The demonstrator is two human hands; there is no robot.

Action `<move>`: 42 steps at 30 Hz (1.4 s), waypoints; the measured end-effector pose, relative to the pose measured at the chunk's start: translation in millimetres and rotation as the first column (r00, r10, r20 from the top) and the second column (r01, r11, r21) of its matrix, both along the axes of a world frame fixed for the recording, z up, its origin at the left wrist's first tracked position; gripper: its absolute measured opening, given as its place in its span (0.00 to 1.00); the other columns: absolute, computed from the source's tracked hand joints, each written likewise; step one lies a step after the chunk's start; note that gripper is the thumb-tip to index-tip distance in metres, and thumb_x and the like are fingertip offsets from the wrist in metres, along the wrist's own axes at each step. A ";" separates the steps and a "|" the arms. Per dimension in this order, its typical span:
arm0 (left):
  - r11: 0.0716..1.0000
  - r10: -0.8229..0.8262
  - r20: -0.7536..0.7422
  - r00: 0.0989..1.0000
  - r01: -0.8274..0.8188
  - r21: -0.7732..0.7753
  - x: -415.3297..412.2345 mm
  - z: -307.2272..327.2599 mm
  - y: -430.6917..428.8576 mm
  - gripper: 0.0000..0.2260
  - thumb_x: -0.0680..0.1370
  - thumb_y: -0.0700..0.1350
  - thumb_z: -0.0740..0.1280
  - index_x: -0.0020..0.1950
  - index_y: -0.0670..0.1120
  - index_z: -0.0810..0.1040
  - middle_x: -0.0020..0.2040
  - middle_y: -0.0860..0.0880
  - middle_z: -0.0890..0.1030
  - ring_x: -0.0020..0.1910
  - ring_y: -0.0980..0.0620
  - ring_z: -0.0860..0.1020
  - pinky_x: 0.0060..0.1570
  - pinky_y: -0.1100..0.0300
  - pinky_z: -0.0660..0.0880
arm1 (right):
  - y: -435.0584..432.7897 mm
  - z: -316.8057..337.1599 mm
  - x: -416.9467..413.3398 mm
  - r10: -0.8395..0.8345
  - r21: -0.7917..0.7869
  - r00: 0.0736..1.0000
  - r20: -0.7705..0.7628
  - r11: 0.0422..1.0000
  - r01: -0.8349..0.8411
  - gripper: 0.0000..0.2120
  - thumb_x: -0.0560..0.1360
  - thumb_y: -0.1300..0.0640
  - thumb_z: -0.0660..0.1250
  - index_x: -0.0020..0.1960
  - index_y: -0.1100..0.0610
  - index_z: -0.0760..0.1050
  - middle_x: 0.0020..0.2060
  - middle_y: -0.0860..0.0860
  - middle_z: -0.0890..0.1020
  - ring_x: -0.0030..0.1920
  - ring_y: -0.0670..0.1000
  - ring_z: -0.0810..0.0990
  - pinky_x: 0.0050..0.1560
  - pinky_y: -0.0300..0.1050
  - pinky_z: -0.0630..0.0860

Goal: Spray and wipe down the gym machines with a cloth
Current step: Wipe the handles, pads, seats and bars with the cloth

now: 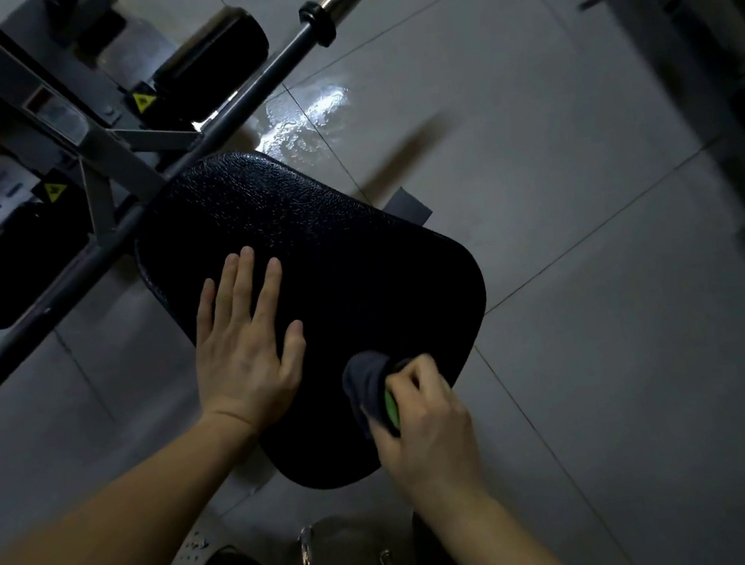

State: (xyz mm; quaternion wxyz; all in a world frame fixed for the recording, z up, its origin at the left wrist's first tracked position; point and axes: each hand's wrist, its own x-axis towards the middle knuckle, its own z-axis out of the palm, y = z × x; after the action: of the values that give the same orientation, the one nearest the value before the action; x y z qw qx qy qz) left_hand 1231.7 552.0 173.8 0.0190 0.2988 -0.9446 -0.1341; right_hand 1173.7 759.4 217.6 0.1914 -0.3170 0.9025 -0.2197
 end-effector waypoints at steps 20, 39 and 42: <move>1.000 -0.004 0.000 1.000 0.004 -0.010 0.2 -0.3 -0.2 0.32 0.79 0.55 0.56 0.82 0.46 0.59 0.84 0.44 0.54 0.83 0.47 0.49 0.81 0.45 0.47 | 1.1 0.7 -3.1 0.174 -0.064 0.970 -0.170 0.980 -0.187 0.10 0.79 0.52 0.66 0.57 0.55 0.78 0.50 0.55 0.75 0.42 0.55 0.79 0.31 0.47 0.77; 1.000 0.009 -0.013 1.000 -0.009 -0.008 0.5 -2.7 -0.4 0.32 0.79 0.56 0.56 0.82 0.48 0.59 0.84 0.45 0.54 0.83 0.48 0.50 0.81 0.45 0.48 | -6.7 -12.6 -28.5 -0.217 -0.030 0.960 -0.175 0.976 0.215 0.11 0.74 0.55 0.73 0.52 0.59 0.76 0.47 0.54 0.76 0.39 0.53 0.77 0.36 0.42 0.67; 1.000 0.002 -0.032 0.999 -0.002 0.004 2.0 -5.2 -2.0 0.32 0.79 0.57 0.56 0.82 0.48 0.60 0.84 0.45 0.55 0.83 0.48 0.50 0.80 0.45 0.48 | -9.8 -16.1 -7.6 -0.261 -0.031 0.945 -0.198 0.965 0.260 0.10 0.74 0.56 0.73 0.51 0.59 0.76 0.46 0.53 0.76 0.38 0.53 0.76 0.36 0.41 0.65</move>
State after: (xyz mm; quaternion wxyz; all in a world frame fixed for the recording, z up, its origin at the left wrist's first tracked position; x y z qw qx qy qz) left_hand 1233.7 550.0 168.5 0.0338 0.2978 -0.9436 -0.1407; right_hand 1166.1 749.5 201.5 0.0684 -0.2157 0.9507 -0.2121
